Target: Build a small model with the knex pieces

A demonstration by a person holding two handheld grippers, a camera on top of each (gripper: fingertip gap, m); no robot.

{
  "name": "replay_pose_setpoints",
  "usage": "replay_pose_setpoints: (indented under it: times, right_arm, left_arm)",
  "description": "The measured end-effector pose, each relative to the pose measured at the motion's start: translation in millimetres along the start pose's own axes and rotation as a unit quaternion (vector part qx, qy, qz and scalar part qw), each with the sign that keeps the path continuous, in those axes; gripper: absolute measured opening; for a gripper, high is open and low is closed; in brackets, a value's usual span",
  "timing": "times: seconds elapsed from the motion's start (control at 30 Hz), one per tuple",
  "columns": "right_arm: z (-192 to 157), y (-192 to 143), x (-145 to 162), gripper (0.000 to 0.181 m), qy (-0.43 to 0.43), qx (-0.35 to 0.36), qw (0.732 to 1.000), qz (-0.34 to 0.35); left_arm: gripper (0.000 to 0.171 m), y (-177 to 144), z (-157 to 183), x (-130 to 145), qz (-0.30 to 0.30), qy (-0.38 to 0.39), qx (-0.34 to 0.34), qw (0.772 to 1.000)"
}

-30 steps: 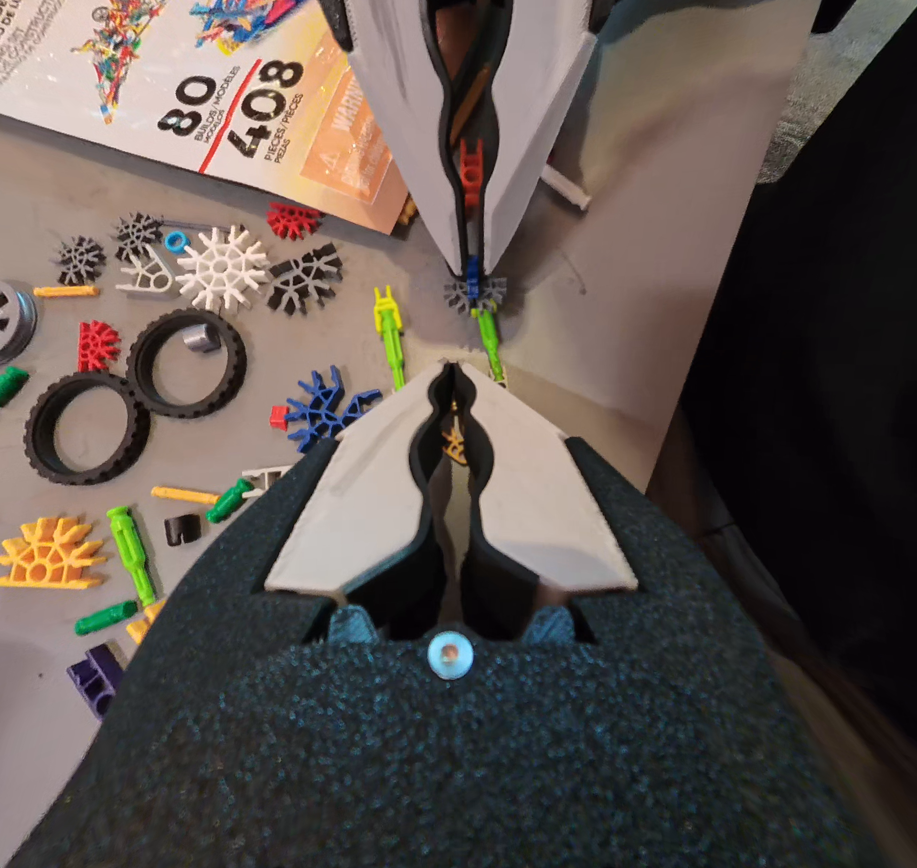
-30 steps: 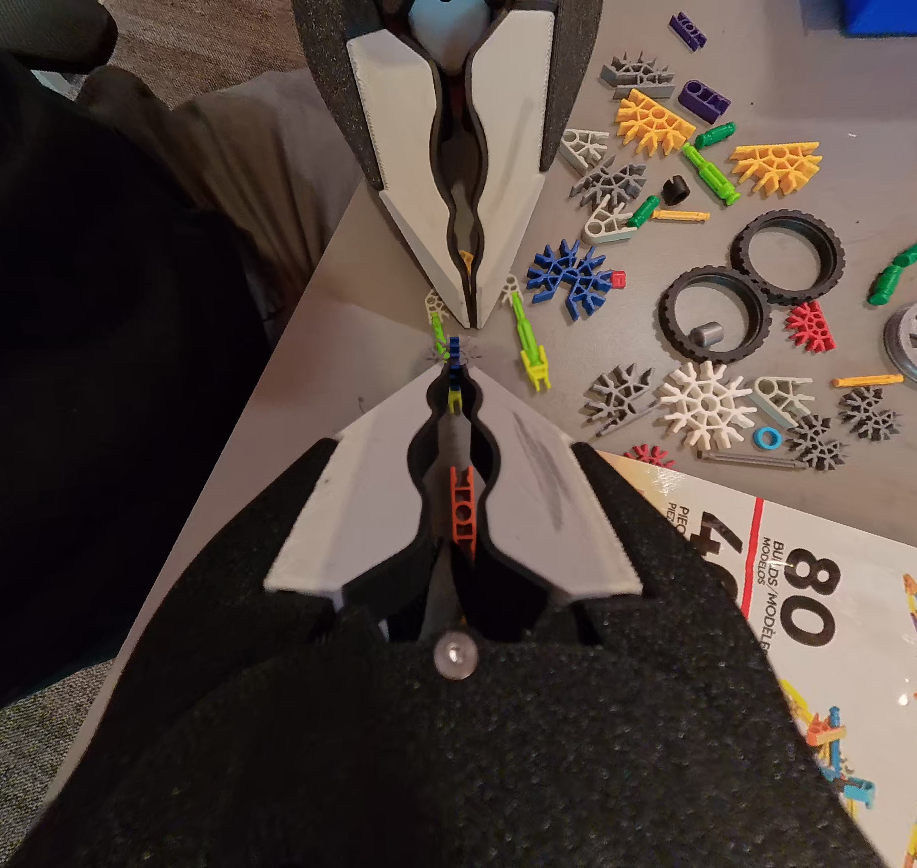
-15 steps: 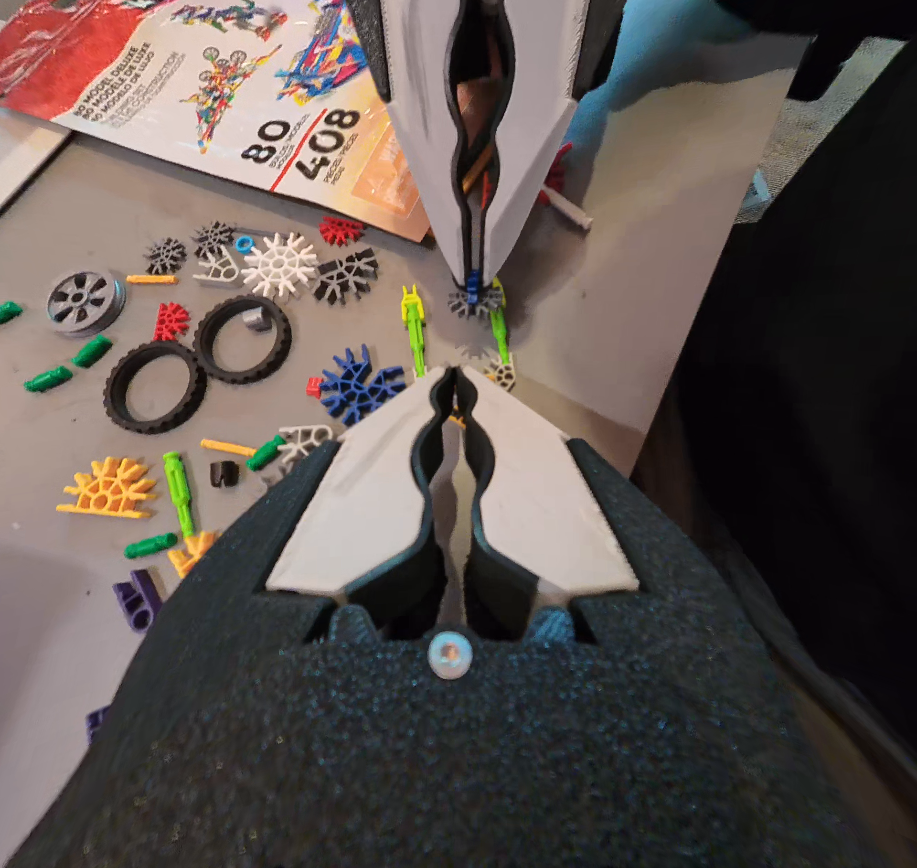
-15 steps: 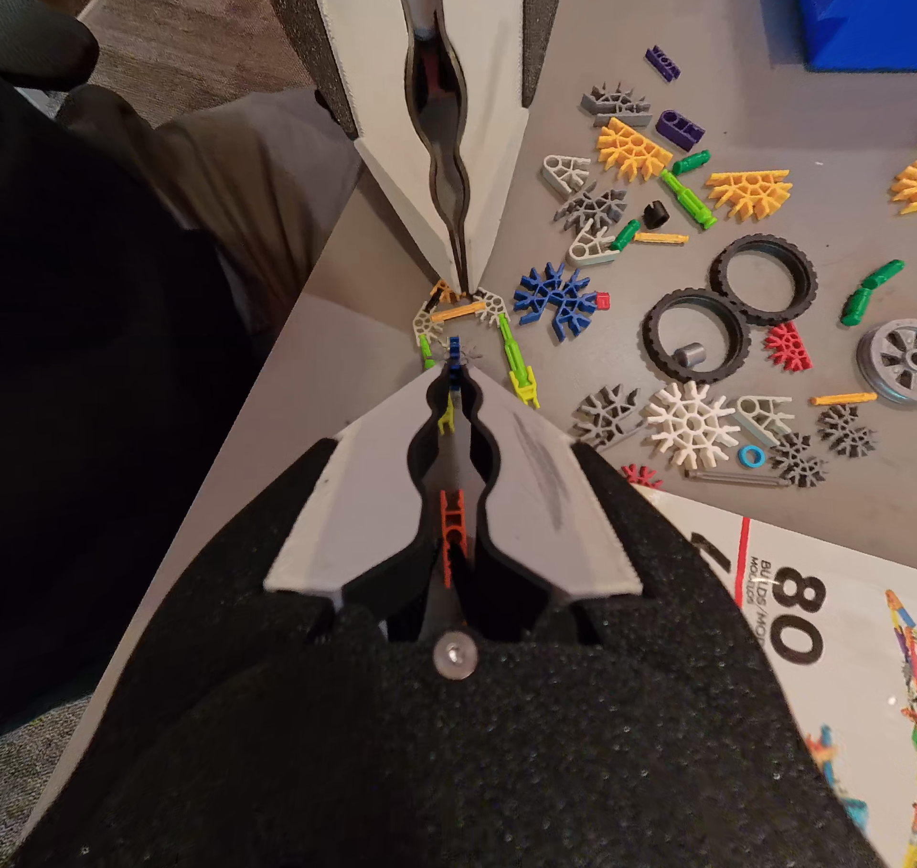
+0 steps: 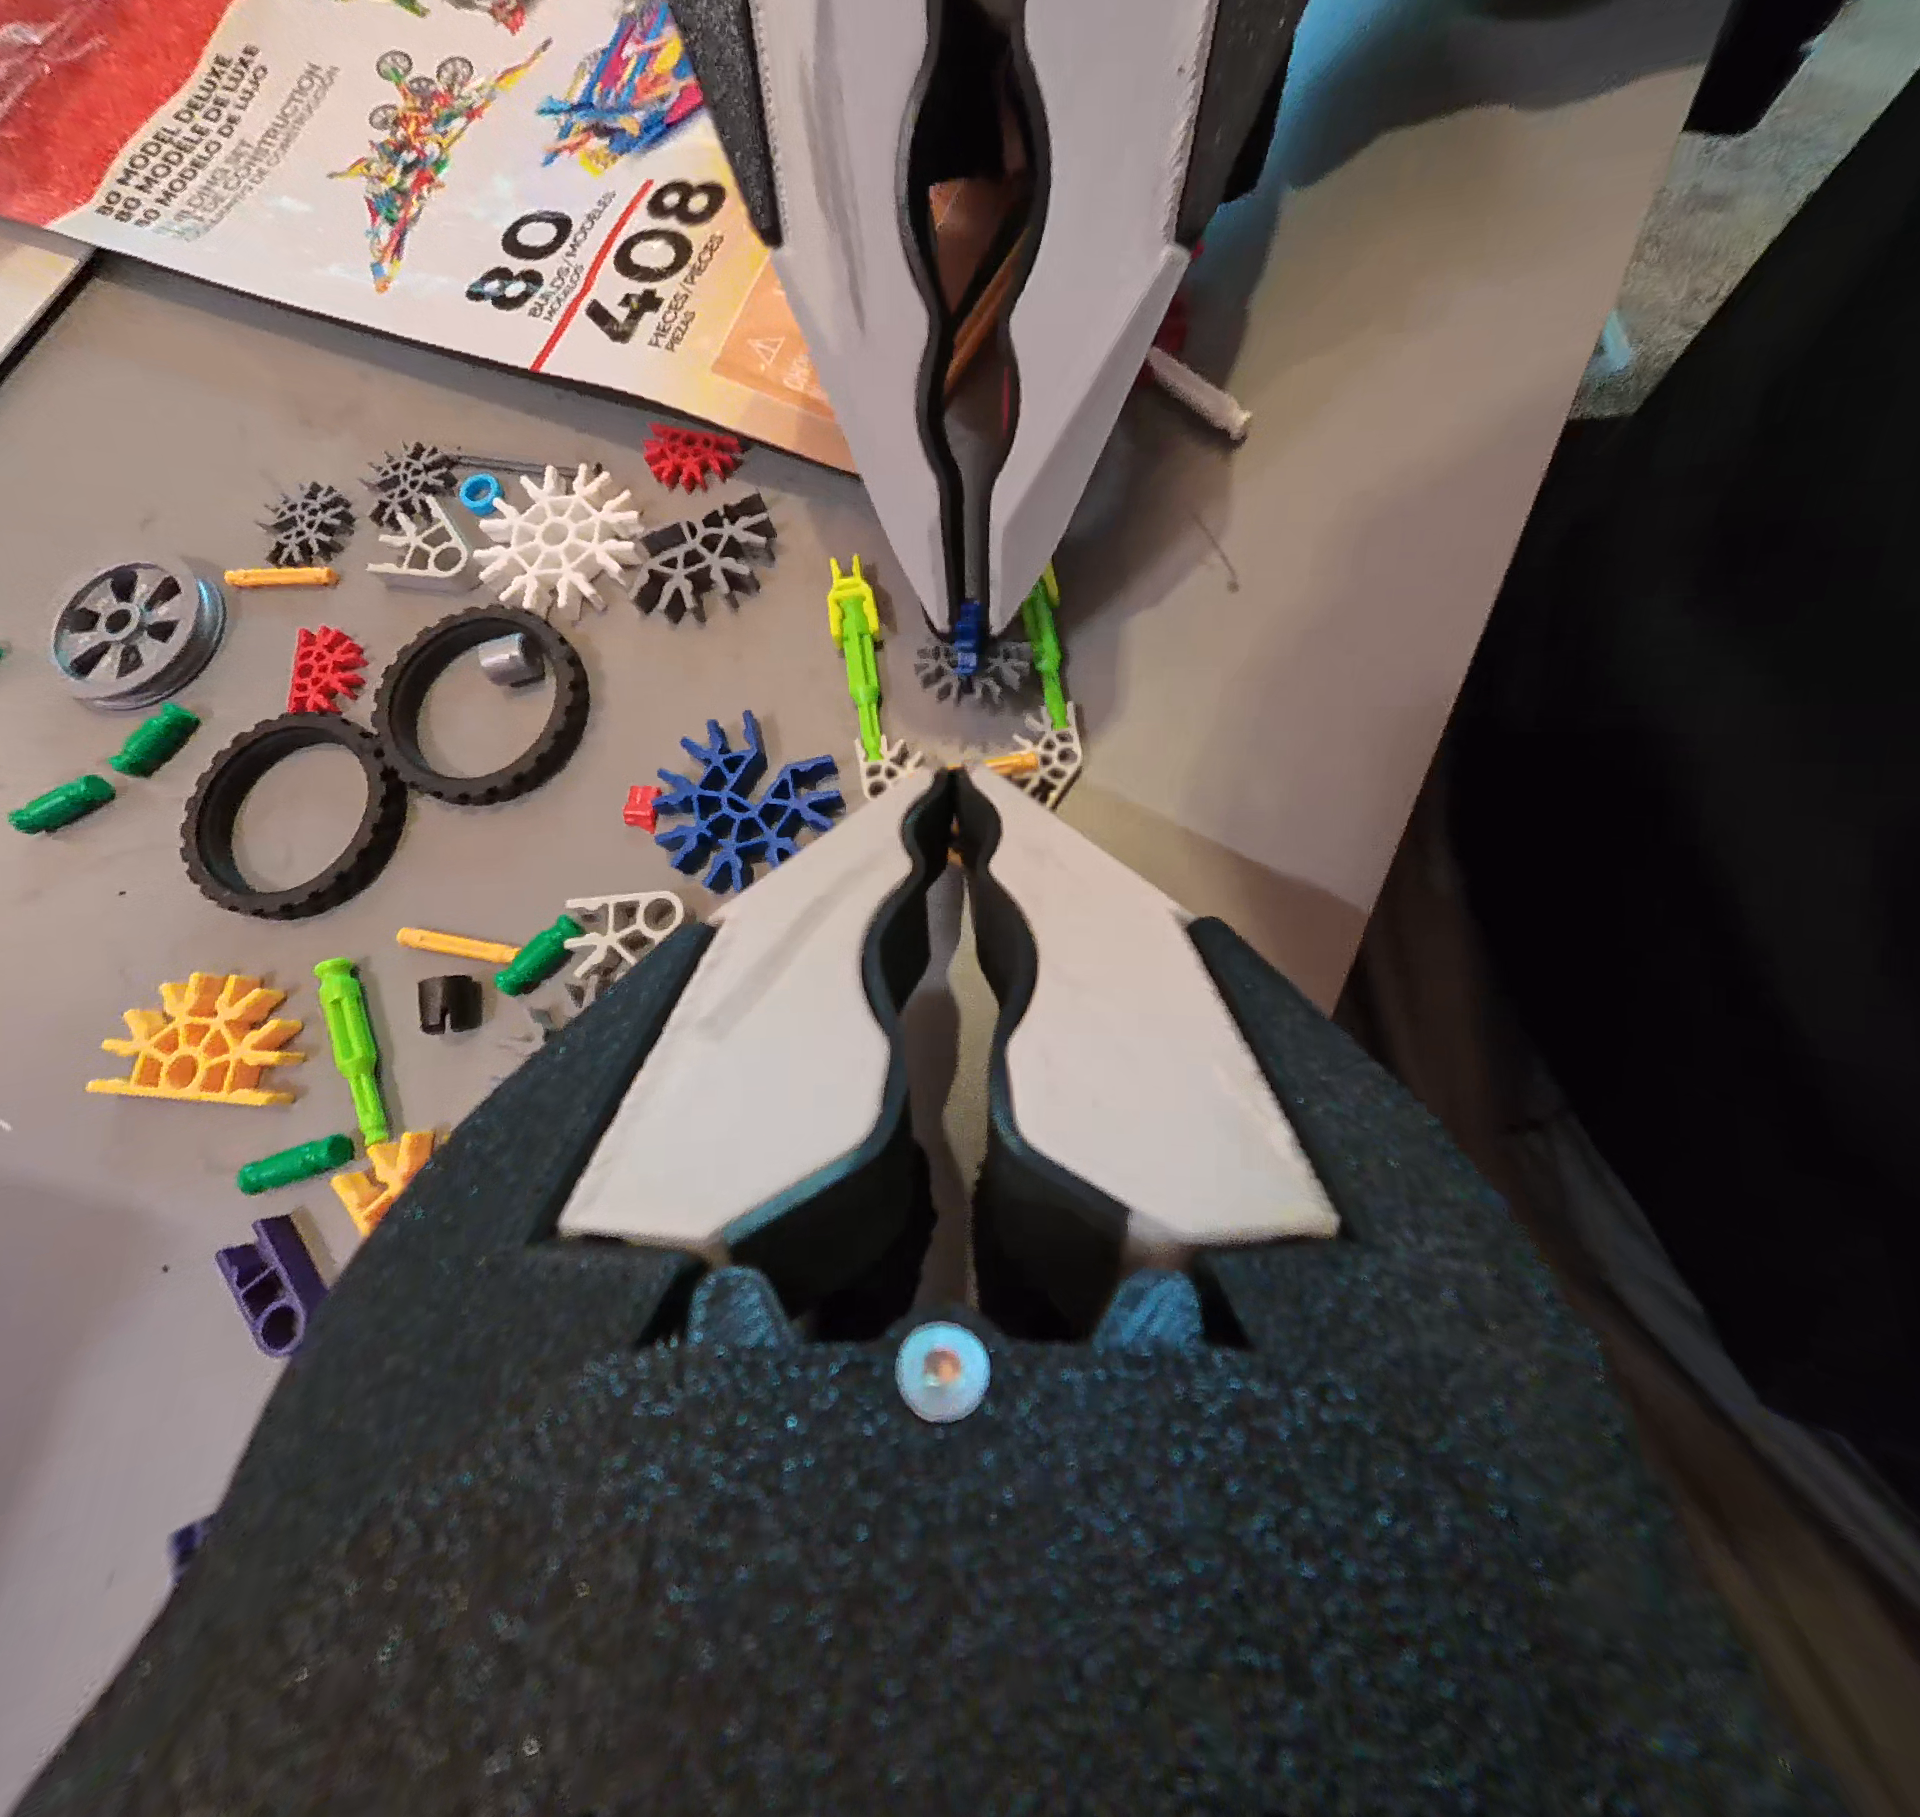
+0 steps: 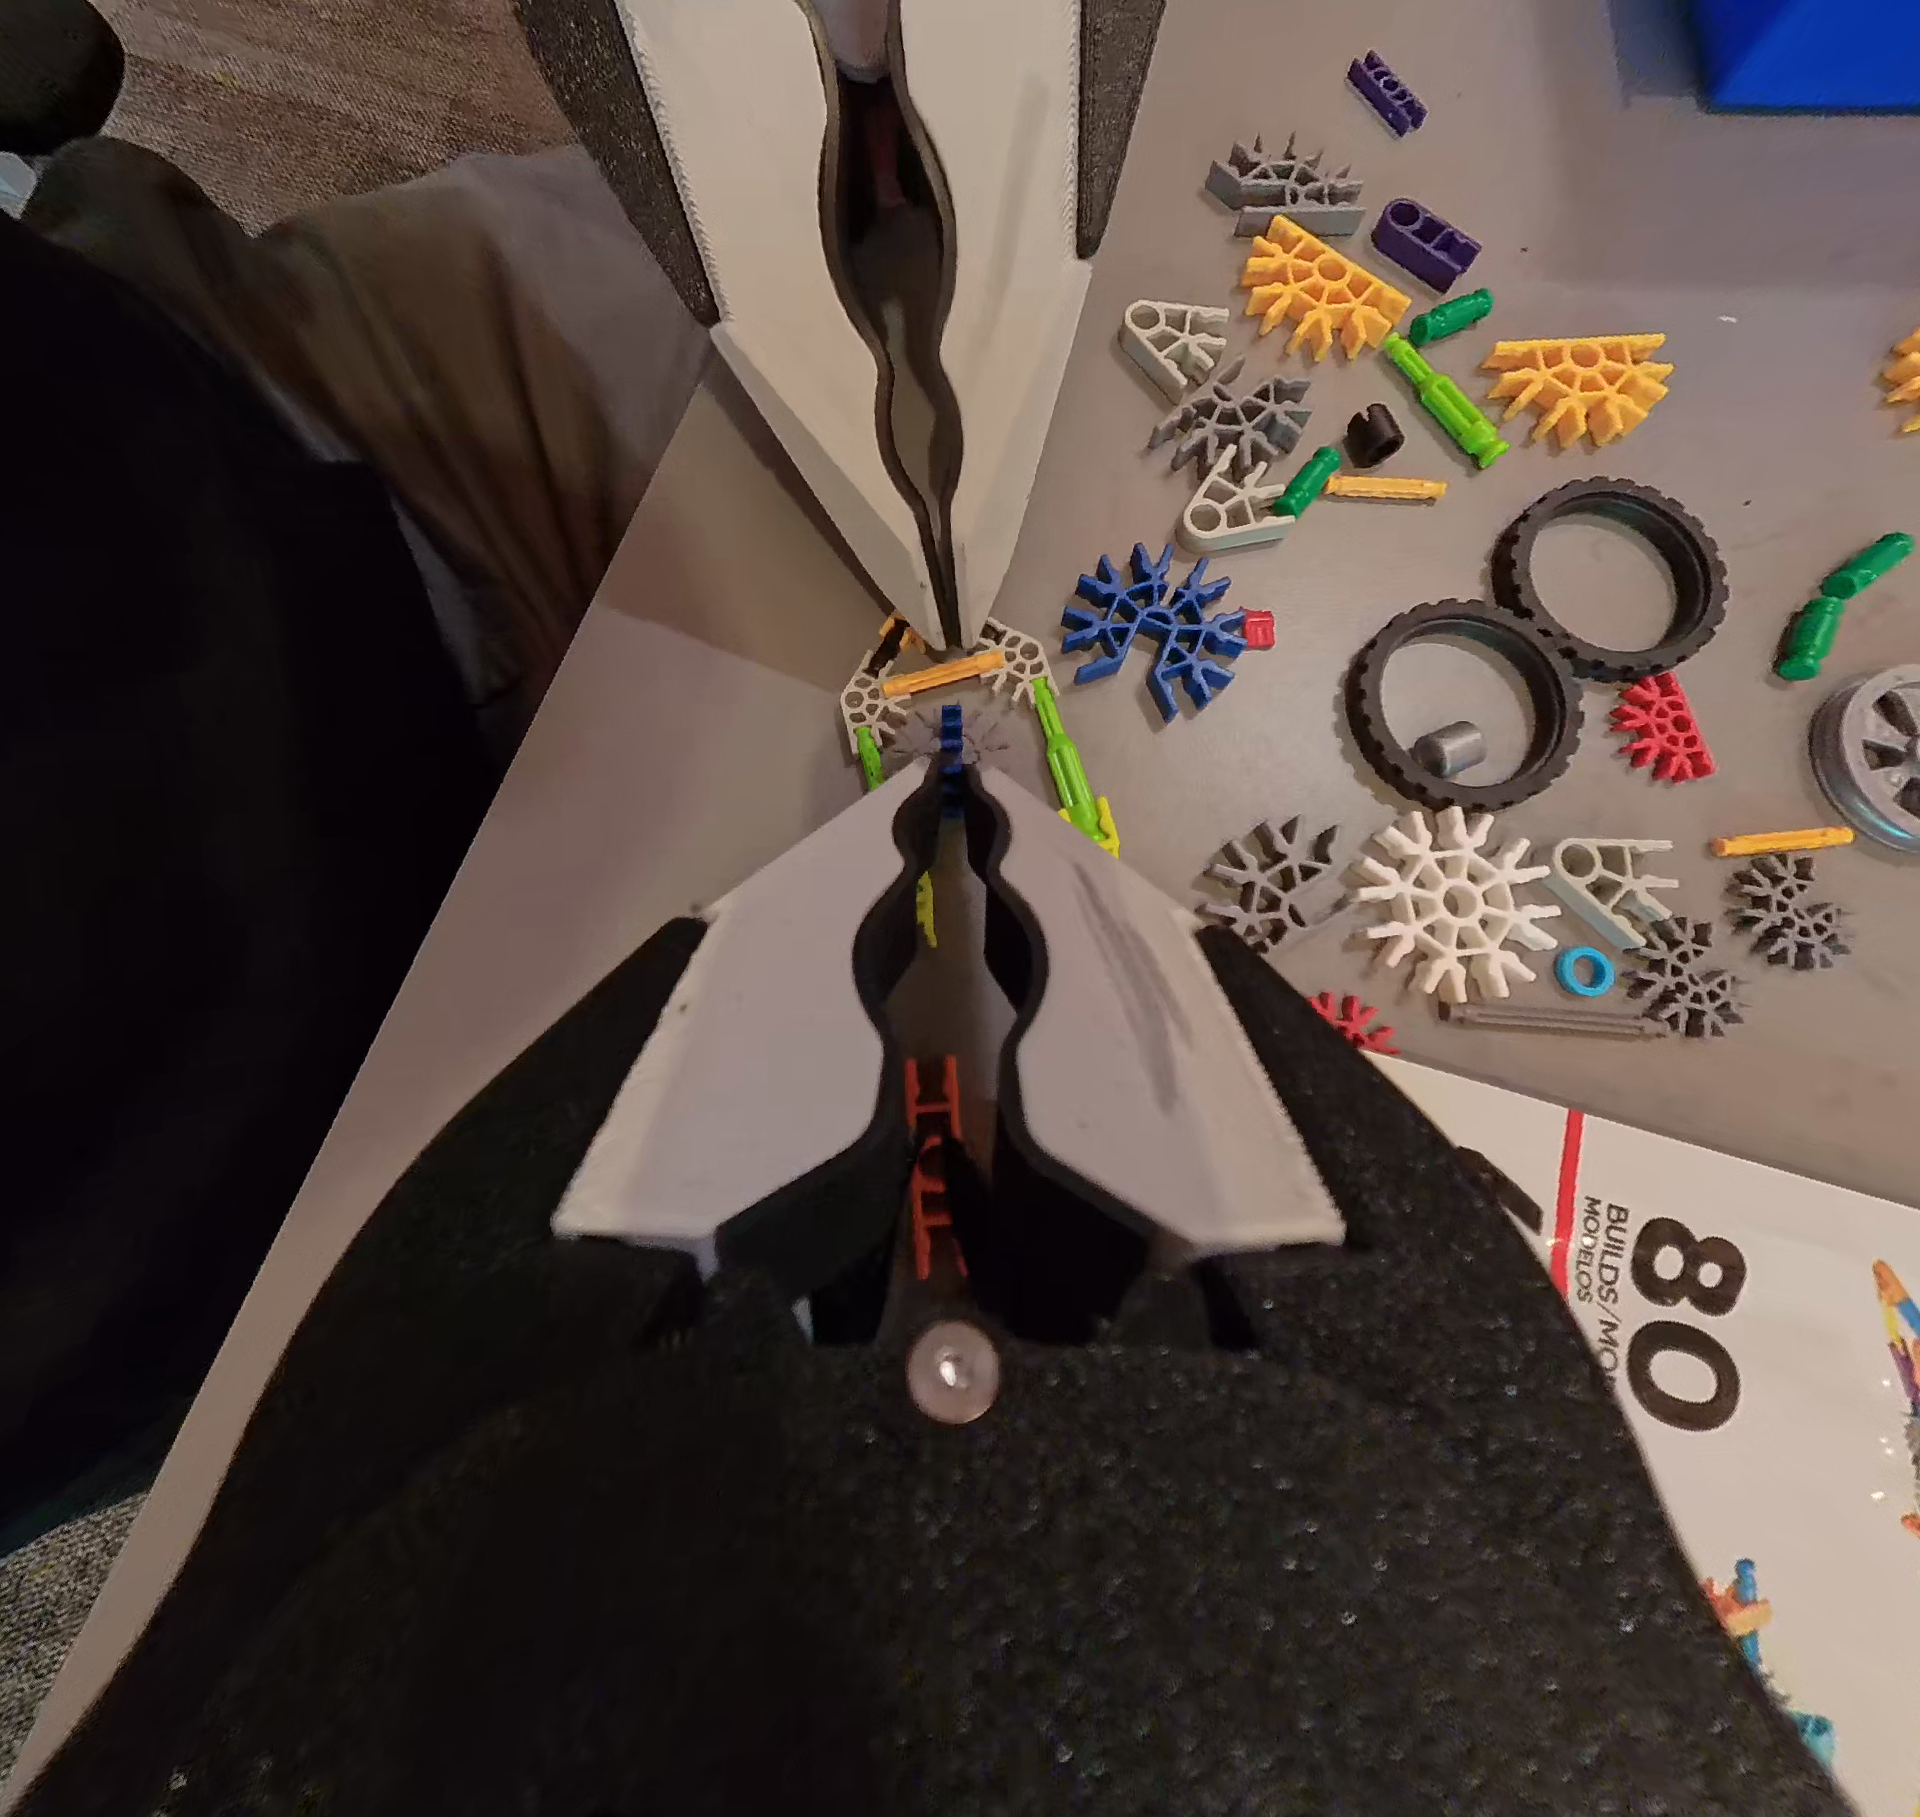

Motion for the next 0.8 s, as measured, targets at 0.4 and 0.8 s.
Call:
replay_pose_setpoints:
  times: [0.4,0.8]
  right_arm:
    - [1,2,3,0.002,-0.004,0.005,1.000,-0.008]
    - [1,0,-1,0.003,-0.014,0.009,1.000,-0.004]
  left_arm:
    - [0.000,7,2,1,-0.012,0.017,0.010,1.000]
    - [0.000,6,3,1,-0.007,0.018,0.015,1.000]
Point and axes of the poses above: each gripper's, where its closed fingertips meet, y out along the fingers, x out of its underside, z = x × y across the jaws, the point moved 1 cm from there along -y, back along the fingers, and after that the axes turned 15 degrees about z, right-handed, at the moved point
